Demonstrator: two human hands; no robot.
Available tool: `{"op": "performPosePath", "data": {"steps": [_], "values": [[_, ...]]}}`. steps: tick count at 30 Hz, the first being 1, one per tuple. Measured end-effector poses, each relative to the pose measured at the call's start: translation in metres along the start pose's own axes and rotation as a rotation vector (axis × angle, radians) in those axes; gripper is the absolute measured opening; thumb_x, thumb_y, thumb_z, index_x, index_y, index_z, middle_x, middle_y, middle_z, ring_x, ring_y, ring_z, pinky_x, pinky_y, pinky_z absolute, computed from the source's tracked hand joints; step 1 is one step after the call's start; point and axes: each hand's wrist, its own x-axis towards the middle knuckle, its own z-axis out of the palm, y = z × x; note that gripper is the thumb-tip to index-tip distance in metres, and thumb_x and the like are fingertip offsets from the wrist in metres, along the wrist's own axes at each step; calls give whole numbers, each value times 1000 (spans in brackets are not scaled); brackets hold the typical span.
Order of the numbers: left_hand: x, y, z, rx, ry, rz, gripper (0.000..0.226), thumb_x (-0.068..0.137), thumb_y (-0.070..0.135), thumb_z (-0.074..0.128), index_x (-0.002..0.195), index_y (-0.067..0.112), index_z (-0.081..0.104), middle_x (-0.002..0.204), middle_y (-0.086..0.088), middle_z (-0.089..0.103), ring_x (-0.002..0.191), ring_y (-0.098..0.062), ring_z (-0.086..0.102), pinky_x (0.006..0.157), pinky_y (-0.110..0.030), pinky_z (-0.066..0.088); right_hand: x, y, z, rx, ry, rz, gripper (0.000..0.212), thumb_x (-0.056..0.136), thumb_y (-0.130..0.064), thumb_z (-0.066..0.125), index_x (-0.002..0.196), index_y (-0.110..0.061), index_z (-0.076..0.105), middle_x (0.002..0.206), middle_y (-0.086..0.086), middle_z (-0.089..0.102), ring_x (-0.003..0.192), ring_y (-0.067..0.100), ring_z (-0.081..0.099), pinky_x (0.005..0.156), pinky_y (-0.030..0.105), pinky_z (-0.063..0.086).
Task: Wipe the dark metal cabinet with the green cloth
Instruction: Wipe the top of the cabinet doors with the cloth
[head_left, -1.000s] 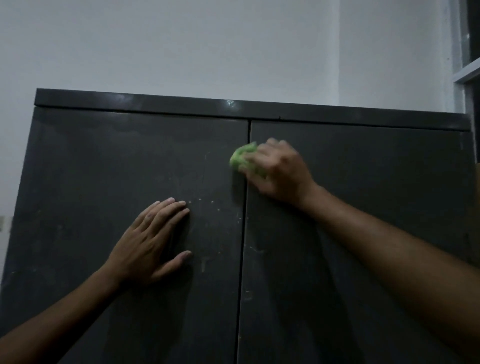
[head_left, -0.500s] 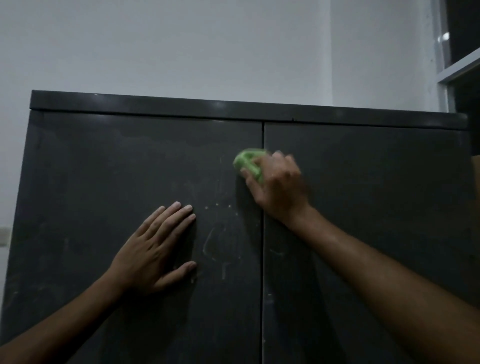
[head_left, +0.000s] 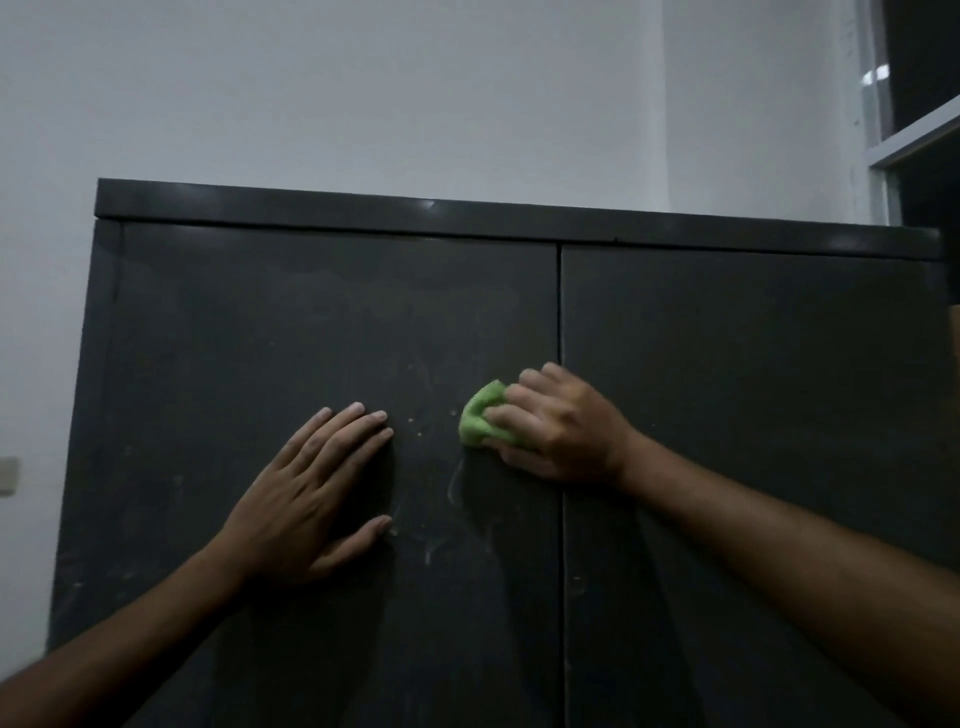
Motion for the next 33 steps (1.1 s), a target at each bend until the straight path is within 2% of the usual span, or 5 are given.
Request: {"op": "performPosePath", "data": {"steps": [12,17,22,28,33], "values": [[-5,-15,7,31,2,23,82,96,64,39,156,9,28,164,-10,24,154,-24,15,126,-41,9,36,8,2,-6,27,8,28,92,-34,64,96,-7,71,85,12,65,72,29,57,63,38,43],[-6,-14,7,25,20,20,82,96,64,40,155,8,29,164,-9,25,154,-24,16,126,-41,11,64,32,0,-120,361,739,27,92,-33,64,95,-7,69,86,14,67,78,34,60,69,40,45],[-7,-16,8,27,17,33,81,96,64,39,155,9,30,163,-10,25,154,-24,15,127,-39,7,50,-8,13,39,17,19,29,95,-35,61,100,-9,69,88,10,66,74,24,55,65,36,41],[-8,-17,7,7,37,30,79,97,63,40,154,8,33,163,-9,26,154,-23,16,126,-39,9,80,11,8,-79,370,754,27,93,-32,63,95,-6,70,84,14,67,75,34,60,68,40,45],[-18,-23,-2,-108,91,29,70,94,55,50,145,7,47,155,-12,39,150,-24,27,125,-38,18,67,-28,14,32,6,21,30,97,-34,57,97,-6,69,84,11,65,71,26,56,63,37,43]]}}
